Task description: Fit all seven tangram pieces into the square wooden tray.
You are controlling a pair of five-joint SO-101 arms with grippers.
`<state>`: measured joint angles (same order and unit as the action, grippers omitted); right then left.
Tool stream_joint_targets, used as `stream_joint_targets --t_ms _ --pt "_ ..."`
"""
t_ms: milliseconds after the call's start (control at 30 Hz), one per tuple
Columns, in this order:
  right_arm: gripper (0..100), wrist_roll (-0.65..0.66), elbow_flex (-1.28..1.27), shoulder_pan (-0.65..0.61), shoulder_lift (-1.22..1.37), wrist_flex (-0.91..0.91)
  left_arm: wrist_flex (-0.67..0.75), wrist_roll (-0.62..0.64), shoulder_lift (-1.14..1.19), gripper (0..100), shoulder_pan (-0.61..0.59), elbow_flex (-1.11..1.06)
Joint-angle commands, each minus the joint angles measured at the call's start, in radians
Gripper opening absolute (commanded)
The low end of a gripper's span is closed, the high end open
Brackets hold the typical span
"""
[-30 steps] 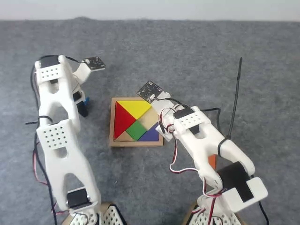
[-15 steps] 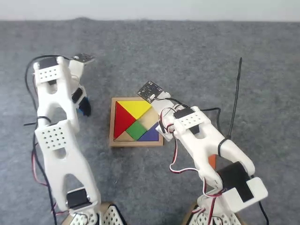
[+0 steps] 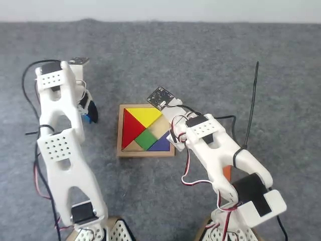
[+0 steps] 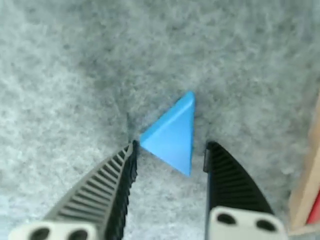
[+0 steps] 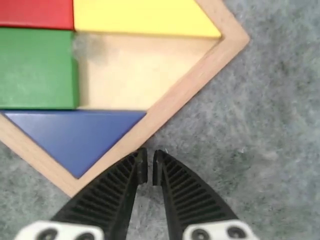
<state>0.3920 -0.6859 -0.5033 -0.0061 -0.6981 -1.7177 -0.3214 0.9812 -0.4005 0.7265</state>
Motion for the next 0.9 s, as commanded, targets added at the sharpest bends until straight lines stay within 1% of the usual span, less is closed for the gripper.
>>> stream_joint_targets --t_ms 0,133,367,500,800,867 --pt "3.0 -0.002 0.058 0.012 -0.007 0.004 0.005 0.077 -0.015 21 0.014 0.007" --pt "3.0 -0.002 0.057 0.012 -0.008 0.004 0.029 0.104 -0.018 21 0.014 0.008" --pt "3.0 -0.002 0.057 0.012 -0.008 0.004 0.052 0.101 -0.026 21 0.014 0.01" --pt "3.0 -0.002 0.057 0.012 -0.008 0.004 0.052 0.104 -0.015 21 0.014 0.073" --pt "3.0 -0.002 0.057 0.012 -0.008 0.004 0.072 0.107 -0.015 21 0.02 0.071" --pt "3.0 0.0 0.057 0.012 -0.008 0.004 0.072 0.124 -0.02 21 0.011 0.071"
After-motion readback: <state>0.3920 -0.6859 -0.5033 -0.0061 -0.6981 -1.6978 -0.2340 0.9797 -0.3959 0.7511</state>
